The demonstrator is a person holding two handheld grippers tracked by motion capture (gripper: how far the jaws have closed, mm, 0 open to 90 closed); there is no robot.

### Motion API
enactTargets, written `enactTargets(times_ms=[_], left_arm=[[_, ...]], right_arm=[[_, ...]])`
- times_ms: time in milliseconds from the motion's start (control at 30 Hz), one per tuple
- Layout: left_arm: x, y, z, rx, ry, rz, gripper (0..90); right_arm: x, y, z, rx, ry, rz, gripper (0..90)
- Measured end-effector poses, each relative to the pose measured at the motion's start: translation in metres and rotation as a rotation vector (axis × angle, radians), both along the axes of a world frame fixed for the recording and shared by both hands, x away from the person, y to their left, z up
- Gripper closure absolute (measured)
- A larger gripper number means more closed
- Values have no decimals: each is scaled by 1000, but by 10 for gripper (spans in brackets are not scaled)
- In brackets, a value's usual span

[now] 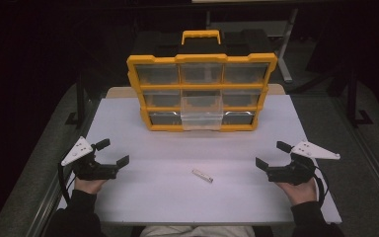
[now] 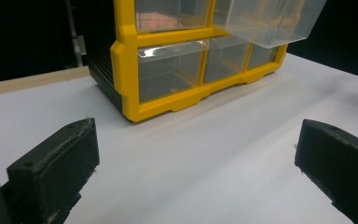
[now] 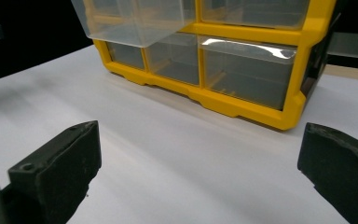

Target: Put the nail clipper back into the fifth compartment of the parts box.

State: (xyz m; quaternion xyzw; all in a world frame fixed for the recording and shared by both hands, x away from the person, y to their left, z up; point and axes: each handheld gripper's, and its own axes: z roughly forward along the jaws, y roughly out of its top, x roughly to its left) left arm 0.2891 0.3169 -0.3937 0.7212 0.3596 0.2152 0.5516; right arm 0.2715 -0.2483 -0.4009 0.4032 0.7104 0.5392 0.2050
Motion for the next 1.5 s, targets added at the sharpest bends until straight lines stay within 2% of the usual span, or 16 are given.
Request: enactTargets(times_ms=[400, 533, 667, 833, 1233, 1300, 1500], left_arm=[[1, -1, -1, 8, 4, -6, 0], [0, 0, -1, -1, 9, -1, 0], [1, 0, -2, 2, 15, -1, 0], [1, -1, -3, 4, 16, -10, 0], [2, -2, -4, 21, 25, -12, 0], [1, -3, -4, 24, 25, -10, 0], [1, -3, -5, 25, 29, -9, 0]], right_arm=[[-1, 3, 3, -12, 13, 13, 0], [-2, 9, 5, 2, 23, 30, 0], [-3, 18, 6, -17, 22, 46, 0], [-4, 28, 6, -70, 35, 70, 0], [1, 44, 6, -101, 76, 121, 0], [5, 49, 7, -120, 93, 129, 0], [7, 60, 8, -159, 104, 161, 0]])
